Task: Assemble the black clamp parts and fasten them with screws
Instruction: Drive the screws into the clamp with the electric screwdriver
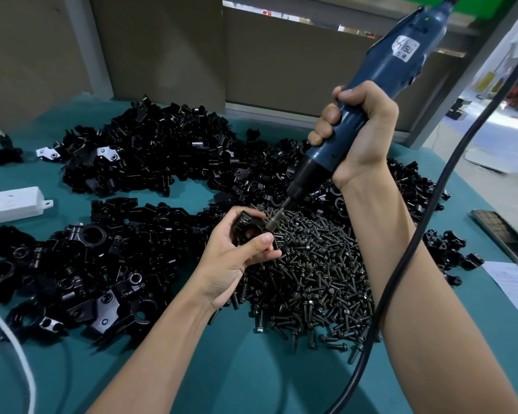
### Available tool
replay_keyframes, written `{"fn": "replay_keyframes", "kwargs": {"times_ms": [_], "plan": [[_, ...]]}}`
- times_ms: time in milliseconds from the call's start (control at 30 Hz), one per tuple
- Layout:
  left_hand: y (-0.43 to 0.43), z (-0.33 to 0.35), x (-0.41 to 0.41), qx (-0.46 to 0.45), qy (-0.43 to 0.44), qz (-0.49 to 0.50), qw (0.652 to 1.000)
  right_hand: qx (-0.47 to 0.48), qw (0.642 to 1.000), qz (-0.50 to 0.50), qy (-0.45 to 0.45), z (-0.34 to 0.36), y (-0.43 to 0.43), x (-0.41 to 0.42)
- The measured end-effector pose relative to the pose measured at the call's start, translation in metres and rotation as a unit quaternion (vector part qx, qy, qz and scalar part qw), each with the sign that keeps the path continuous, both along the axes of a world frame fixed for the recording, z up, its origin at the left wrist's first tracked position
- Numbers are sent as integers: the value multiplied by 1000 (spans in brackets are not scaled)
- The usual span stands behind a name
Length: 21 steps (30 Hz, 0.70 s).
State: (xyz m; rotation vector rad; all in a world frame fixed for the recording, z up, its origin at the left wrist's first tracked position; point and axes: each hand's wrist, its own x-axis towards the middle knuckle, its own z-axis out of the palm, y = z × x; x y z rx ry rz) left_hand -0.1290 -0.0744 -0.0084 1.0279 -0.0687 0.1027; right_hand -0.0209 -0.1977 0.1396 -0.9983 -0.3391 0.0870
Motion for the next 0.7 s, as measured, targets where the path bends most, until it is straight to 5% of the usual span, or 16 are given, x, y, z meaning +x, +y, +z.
{"fn": "replay_keyframes", "kwargs": {"times_ms": [700], "plan": [[0, -1, -1, -22, -18, -9, 1000, 7, 1000, -12, 3, -1, 0, -6]]}}
